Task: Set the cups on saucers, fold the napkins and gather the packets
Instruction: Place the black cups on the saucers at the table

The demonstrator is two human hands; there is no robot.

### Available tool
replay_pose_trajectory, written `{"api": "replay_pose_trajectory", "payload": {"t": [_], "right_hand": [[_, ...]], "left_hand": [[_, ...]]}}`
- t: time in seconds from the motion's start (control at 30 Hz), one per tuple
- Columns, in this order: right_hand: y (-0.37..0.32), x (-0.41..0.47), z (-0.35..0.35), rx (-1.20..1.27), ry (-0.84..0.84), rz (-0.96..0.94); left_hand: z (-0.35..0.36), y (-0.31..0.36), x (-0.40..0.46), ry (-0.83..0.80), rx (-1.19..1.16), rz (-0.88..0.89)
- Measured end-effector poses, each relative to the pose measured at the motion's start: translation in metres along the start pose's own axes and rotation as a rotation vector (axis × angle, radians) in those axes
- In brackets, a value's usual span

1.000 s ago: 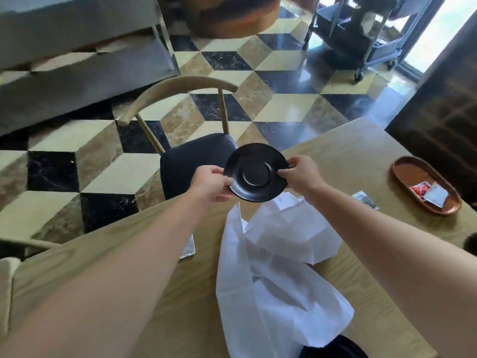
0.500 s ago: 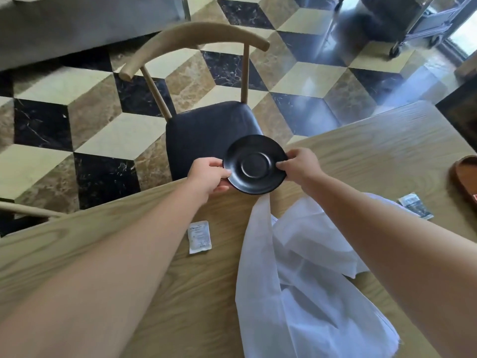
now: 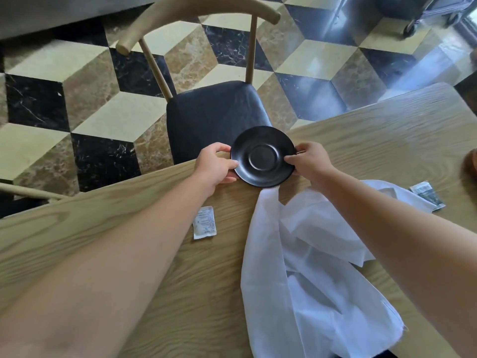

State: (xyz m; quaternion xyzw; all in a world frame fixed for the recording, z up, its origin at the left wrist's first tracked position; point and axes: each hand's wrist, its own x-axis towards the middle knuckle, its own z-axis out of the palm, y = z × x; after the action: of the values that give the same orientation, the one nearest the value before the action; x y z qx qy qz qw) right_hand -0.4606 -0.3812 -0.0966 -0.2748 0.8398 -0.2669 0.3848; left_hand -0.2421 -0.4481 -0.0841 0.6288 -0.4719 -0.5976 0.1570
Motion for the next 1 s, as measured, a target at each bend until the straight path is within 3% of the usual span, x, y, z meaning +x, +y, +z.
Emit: {"api": "replay_pose_trajectory", "payload": {"t": [0.37, 0.5, 0.67, 0.73, 0.83, 0.93, 1.0], "right_hand": [[0.016, -0.006, -0.022, -0.053, 0.062, 0.023], [0.011, -0.009, -0.024, -0.037, 0.014, 0.034], [0.003, -0.018, -0.044, -0.004, -0.031, 0.052], [0.004, -0.027, -0.064, 0.119, 0.010, 0.021], [0.016, -0.052, -0.101, 0.406, 0.104, -0.028], [0.040, -0.080, -0.139, 0.654, 0.203, -0.043], [0.062, -0.098, -0.166, 0.755, 0.265, -0.027]], "left_hand": [[0.028, 0.001, -0.005, 0.016, 0.029, 0.023], [0.028, 0.003, -0.008, 0.038, 0.066, 0.002], [0.027, 0.017, -0.023, 0.179, 0.284, -0.027], [0.035, 0.030, -0.034, 0.245, 0.352, 0.043], [0.075, 0.055, -0.068, 0.250, 0.230, 0.281], [0.145, 0.074, -0.118, 0.117, 0.121, 0.491], [0.195, 0.079, -0.154, -0.009, 0.046, 0.540]]}}
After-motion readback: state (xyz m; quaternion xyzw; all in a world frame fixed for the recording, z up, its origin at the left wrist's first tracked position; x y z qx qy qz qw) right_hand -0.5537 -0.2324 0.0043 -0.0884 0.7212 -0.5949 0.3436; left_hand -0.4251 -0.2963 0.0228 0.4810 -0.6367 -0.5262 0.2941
